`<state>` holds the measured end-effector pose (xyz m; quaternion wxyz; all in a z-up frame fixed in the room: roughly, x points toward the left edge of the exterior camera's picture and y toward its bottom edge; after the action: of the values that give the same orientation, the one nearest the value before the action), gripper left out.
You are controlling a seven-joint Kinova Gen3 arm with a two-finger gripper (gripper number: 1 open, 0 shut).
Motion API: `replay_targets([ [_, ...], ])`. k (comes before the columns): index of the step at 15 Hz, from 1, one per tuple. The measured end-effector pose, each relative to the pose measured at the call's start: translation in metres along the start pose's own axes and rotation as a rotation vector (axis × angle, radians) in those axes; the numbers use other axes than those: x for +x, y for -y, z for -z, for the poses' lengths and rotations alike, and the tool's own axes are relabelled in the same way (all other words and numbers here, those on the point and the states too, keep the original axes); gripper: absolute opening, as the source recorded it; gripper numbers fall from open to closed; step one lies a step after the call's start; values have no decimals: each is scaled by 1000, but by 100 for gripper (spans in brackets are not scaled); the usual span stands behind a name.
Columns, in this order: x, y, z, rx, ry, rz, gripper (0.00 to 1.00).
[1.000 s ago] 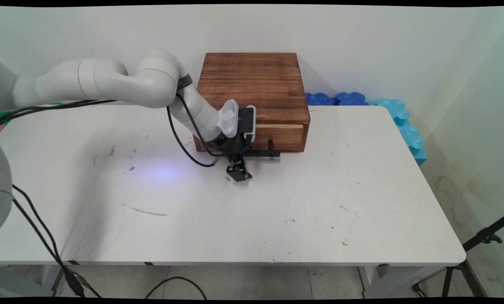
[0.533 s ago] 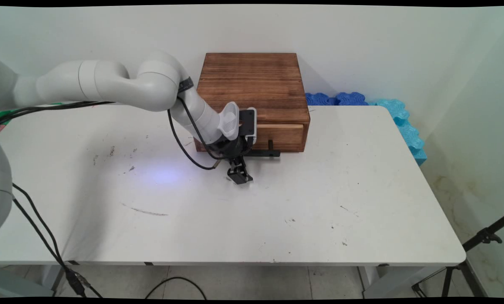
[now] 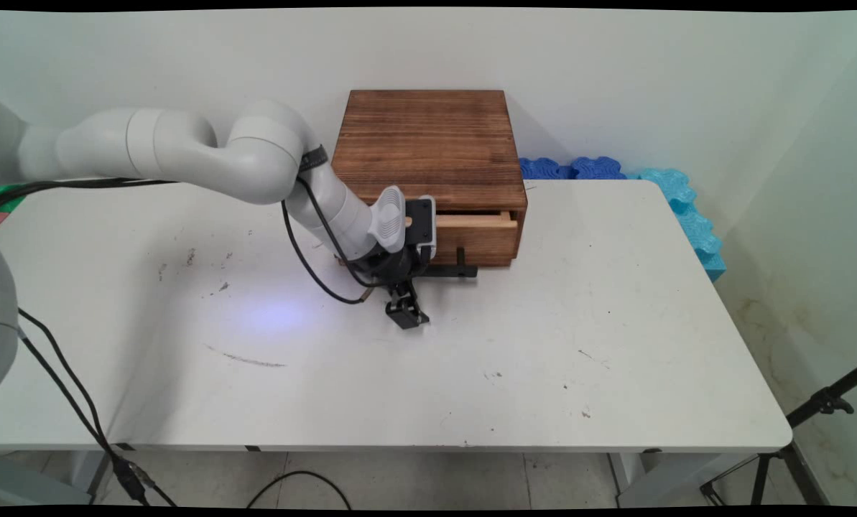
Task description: Open the drawer
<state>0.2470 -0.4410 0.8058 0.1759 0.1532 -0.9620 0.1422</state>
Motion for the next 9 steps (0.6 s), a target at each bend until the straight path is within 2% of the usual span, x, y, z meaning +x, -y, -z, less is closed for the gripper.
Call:
replay_targets([
  [9,1,-40,10,-44,-2,4,100],
])
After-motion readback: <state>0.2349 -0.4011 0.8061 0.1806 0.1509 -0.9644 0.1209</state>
